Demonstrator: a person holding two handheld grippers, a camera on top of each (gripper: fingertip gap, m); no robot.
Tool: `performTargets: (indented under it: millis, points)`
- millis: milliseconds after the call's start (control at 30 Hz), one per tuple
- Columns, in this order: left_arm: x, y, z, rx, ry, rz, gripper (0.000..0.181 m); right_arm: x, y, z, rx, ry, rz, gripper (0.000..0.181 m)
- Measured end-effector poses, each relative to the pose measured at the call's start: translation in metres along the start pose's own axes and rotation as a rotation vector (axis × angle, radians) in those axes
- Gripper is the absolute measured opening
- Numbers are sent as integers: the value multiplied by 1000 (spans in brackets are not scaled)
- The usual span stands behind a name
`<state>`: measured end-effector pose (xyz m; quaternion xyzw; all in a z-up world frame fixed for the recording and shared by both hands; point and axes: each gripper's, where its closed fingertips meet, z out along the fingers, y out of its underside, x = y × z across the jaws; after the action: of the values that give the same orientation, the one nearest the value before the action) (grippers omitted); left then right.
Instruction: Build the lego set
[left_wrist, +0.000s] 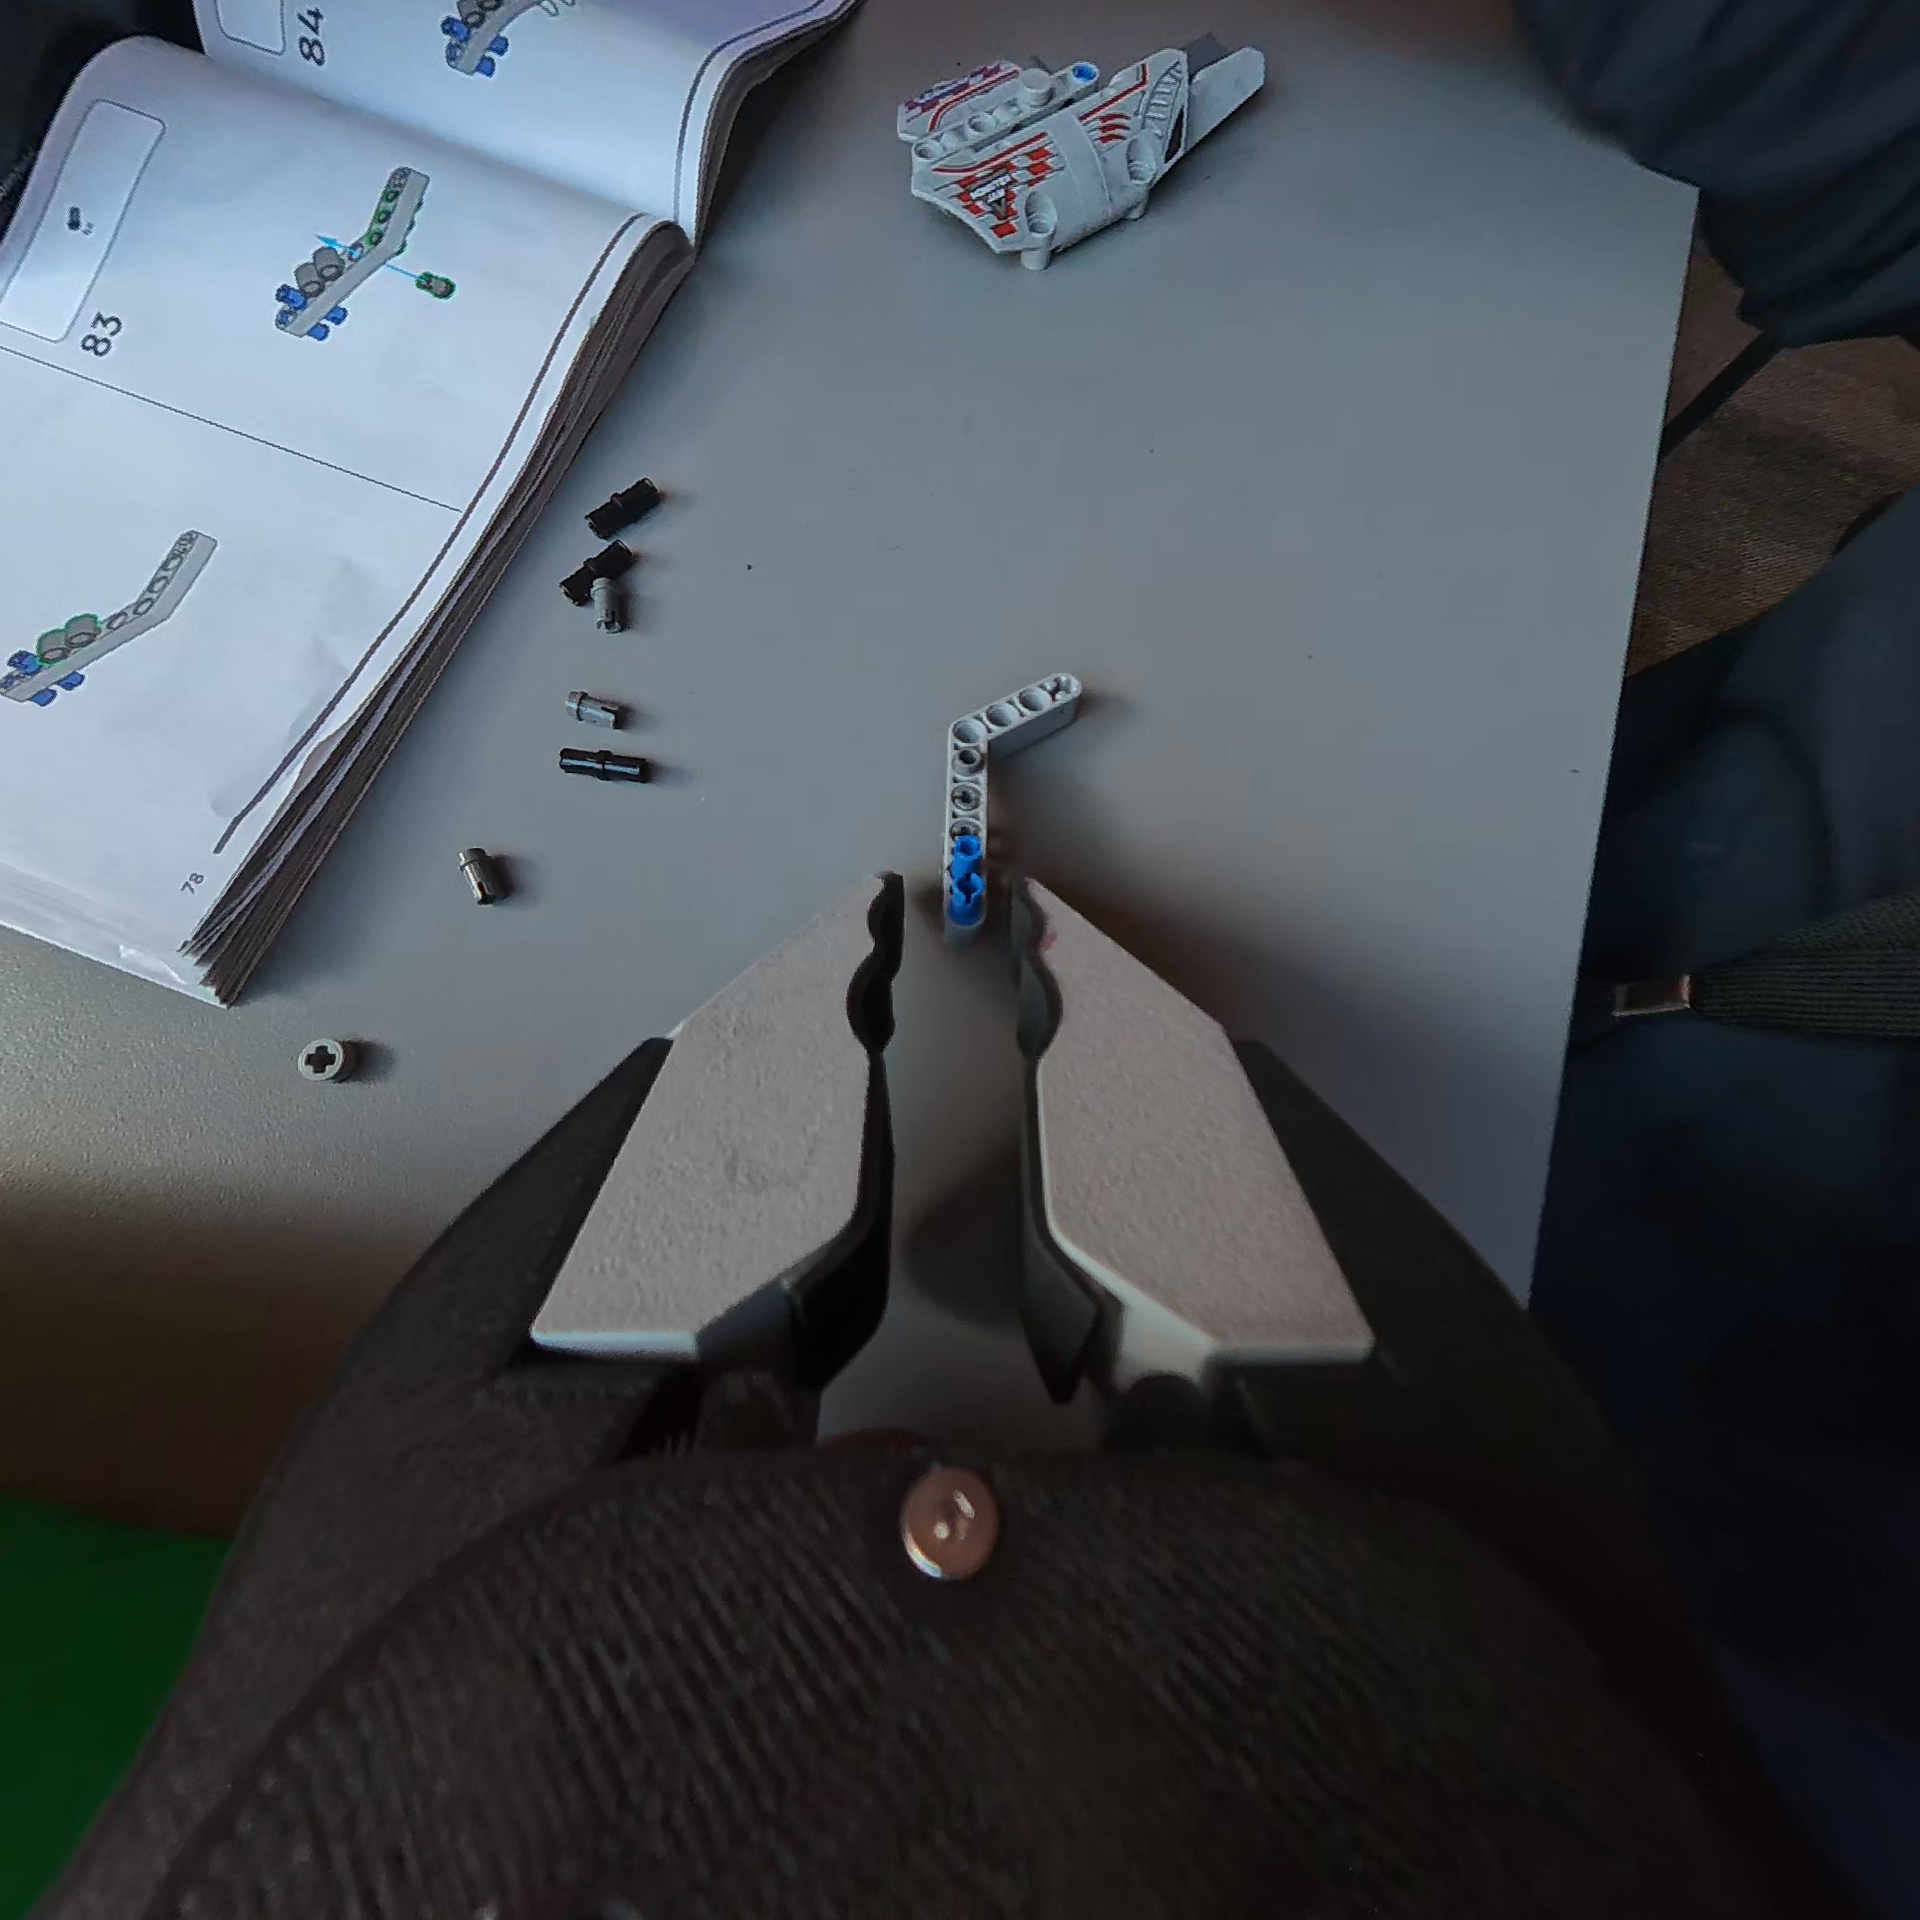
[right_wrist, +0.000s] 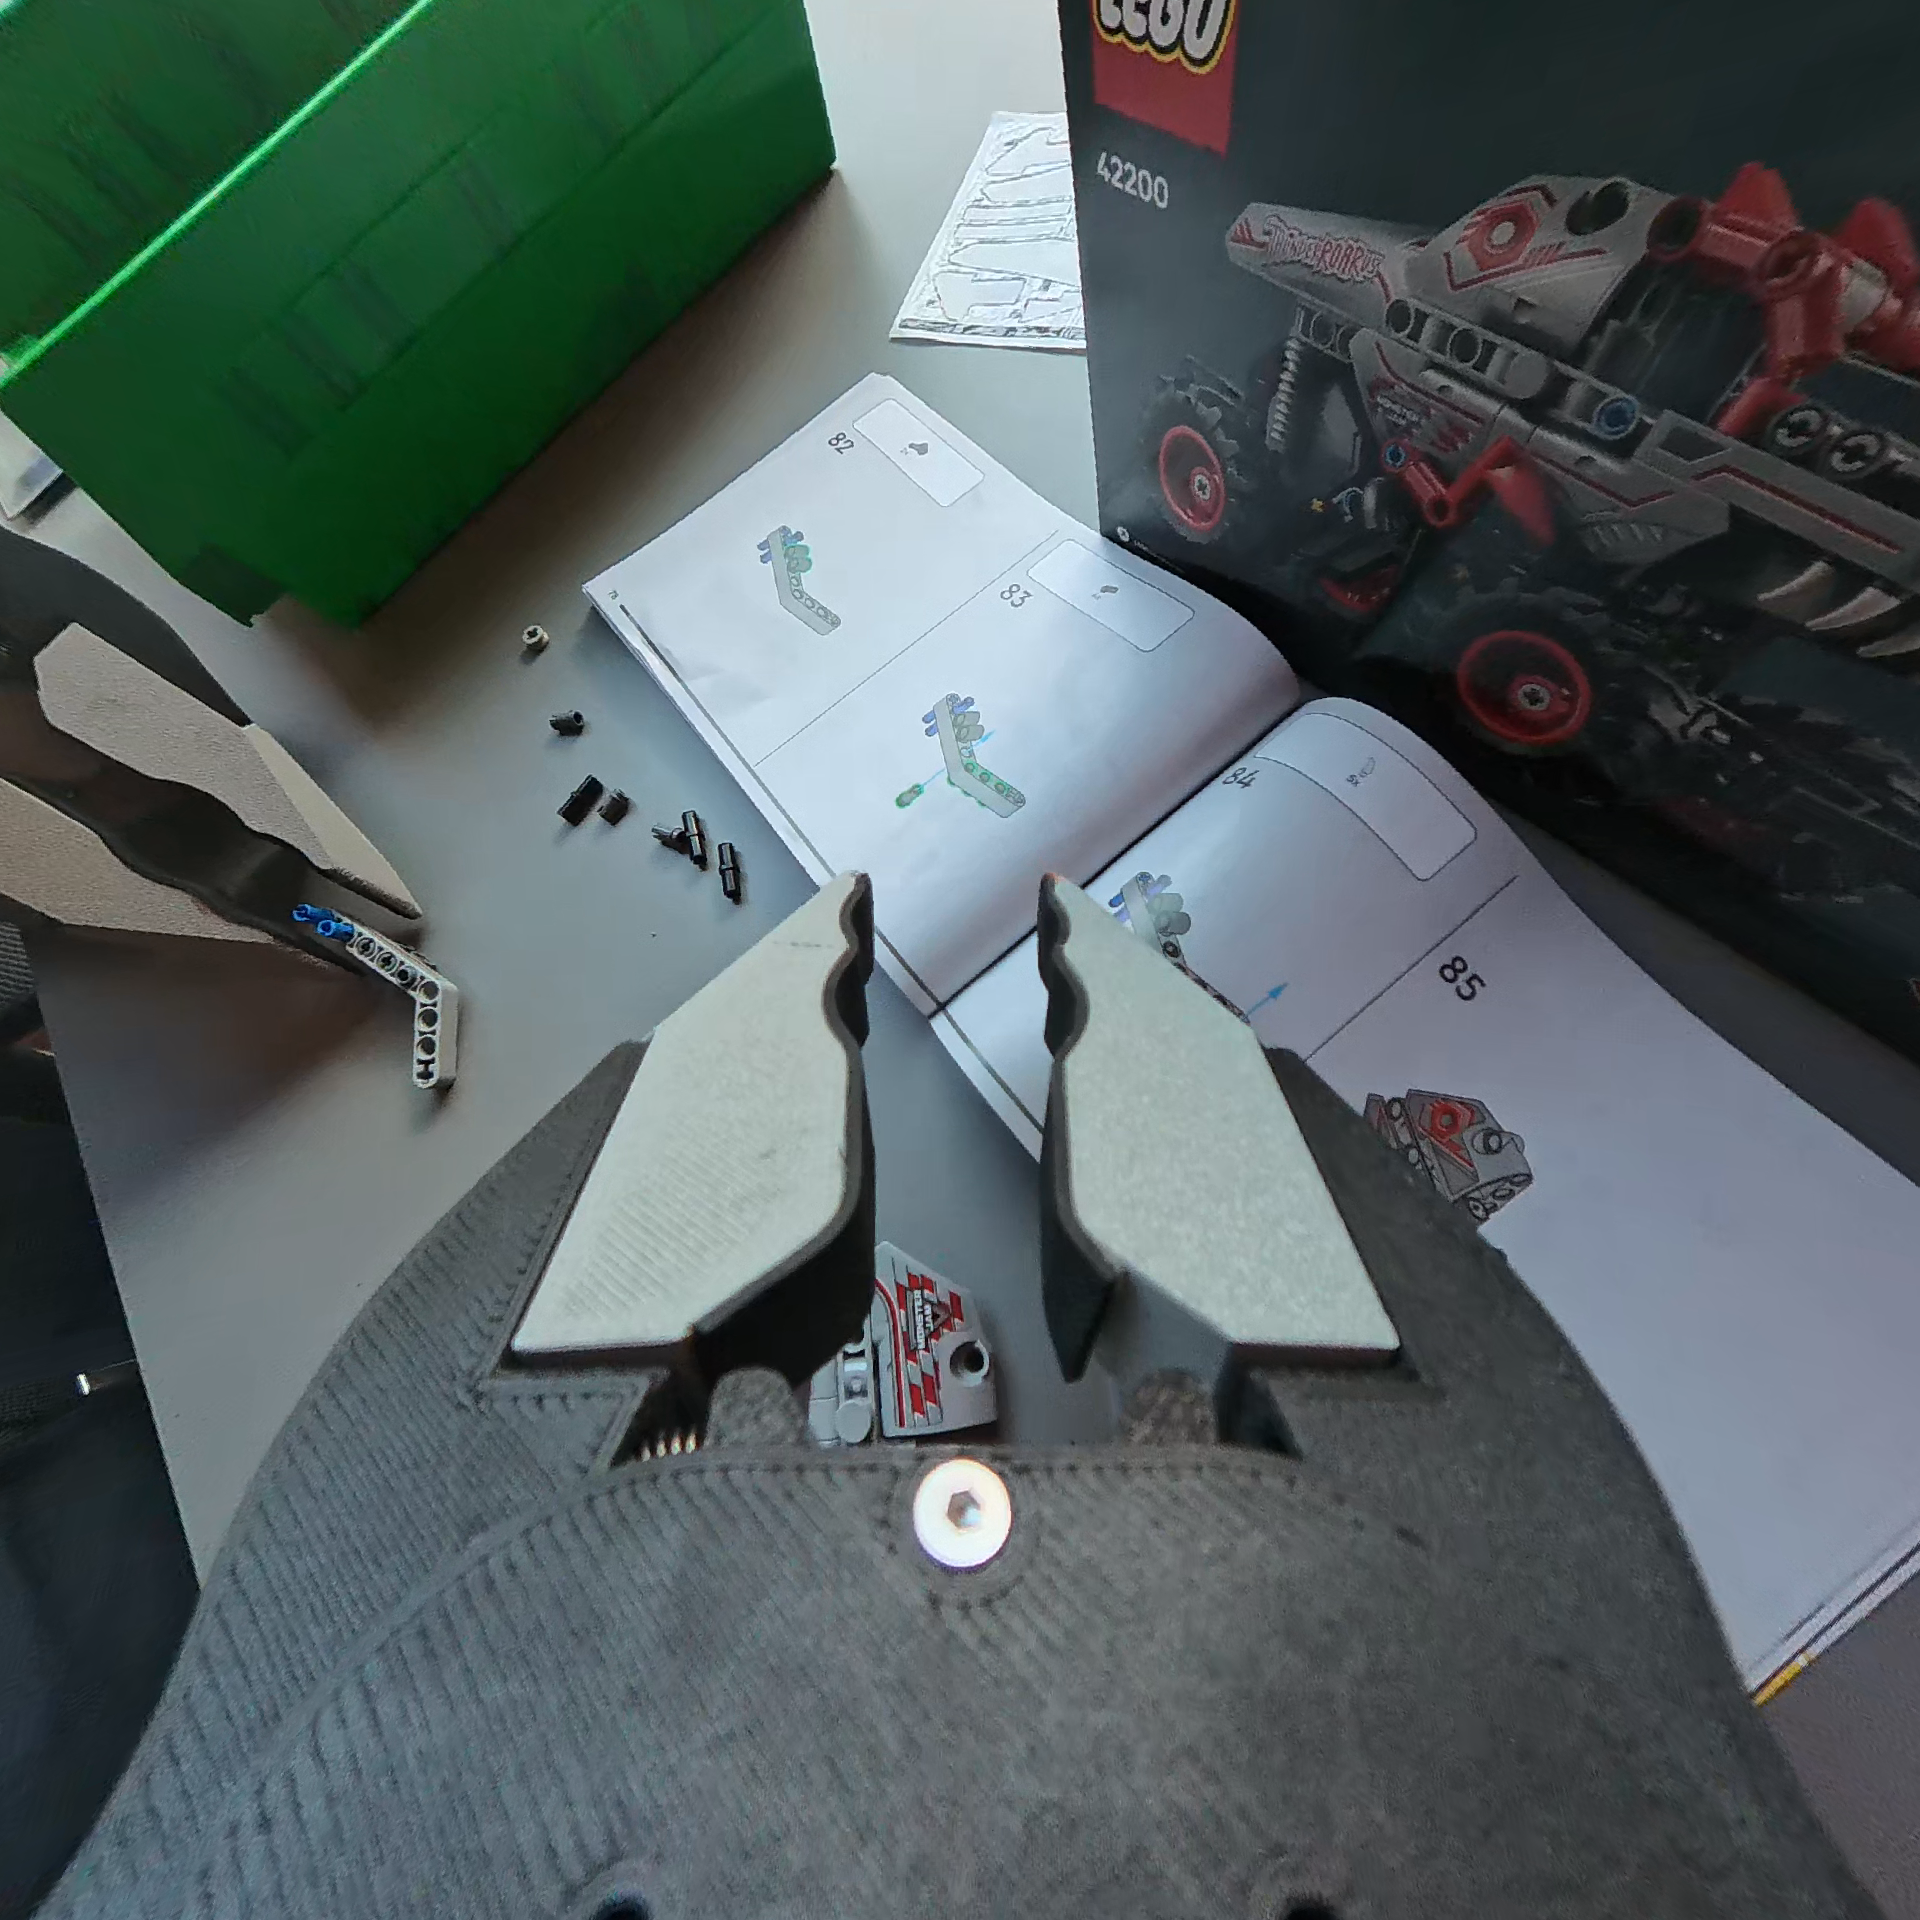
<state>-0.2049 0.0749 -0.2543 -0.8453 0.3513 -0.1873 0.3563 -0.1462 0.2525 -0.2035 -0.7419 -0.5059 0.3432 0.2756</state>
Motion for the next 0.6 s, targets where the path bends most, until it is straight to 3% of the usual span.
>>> performTargets:
  millis: [600]
  points:
    - [0, 0, 1, -5, 0, 6, 12, 1, 2, 1, -7, 0, 0, 28]
